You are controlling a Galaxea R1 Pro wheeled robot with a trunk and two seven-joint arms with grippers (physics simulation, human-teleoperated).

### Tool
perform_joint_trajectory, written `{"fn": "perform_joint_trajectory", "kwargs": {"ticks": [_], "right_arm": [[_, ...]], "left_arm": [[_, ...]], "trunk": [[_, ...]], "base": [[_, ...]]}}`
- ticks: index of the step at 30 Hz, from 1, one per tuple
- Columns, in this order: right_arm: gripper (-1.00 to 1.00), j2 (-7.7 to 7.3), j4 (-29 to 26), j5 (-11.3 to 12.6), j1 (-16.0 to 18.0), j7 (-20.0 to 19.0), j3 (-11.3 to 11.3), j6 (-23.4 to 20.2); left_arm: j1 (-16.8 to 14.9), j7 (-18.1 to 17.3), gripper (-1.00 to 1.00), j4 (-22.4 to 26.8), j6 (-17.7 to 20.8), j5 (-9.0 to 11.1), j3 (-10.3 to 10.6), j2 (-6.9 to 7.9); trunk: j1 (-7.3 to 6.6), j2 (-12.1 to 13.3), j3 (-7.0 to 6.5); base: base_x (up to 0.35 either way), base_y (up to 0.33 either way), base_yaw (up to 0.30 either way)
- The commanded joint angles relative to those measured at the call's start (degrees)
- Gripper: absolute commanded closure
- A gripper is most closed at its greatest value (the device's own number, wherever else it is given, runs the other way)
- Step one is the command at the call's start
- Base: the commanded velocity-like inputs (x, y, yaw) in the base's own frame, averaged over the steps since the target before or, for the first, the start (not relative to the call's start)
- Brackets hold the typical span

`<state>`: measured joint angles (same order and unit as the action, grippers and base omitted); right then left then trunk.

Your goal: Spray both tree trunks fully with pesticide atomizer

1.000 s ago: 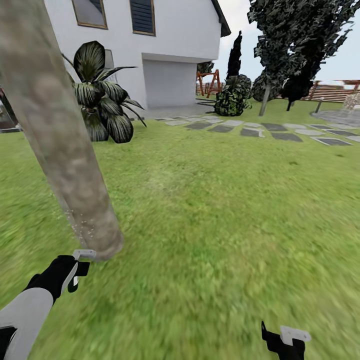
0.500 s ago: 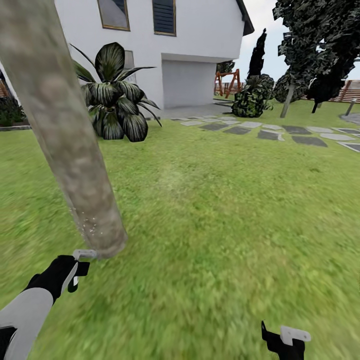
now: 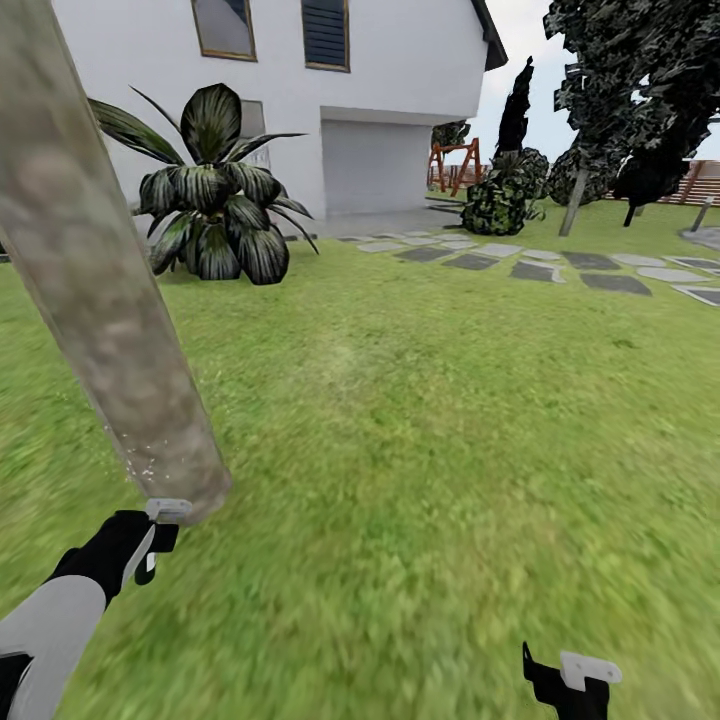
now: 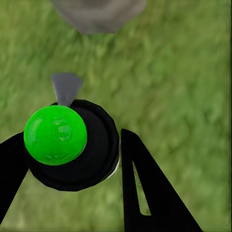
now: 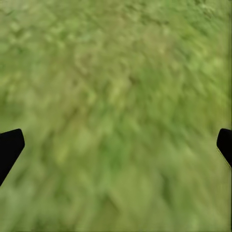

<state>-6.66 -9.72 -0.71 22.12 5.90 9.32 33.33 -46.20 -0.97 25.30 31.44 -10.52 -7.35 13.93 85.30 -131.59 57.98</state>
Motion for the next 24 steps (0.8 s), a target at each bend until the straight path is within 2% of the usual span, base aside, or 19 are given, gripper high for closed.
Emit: {"fn": "perform_joint_trajectory", "kwargs": {"ticks": [1, 24], "right_arm": [[-1.00, 0.01, 0.05, -0.08, 0.03, 0.08, 0.07, 0.15], [-1.00, 0.00, 0.05, -0.08, 0.03, 0.08, 0.09, 0.15]], "left_arm": [[-0.03, -0.08, 1.00, 0.10, 0.29, -0.38, -0.30, -0.05], [-0.03, -0.08, 1.00, 0.10, 0.29, -0.38, -0.30, 0.04]], "trunk": [[0.00, -0.02, 0.05], [0.00, -0.02, 0.05]], "base": [[0.112, -0.255, 0.142], [0.121, -0.255, 0.264]]}}
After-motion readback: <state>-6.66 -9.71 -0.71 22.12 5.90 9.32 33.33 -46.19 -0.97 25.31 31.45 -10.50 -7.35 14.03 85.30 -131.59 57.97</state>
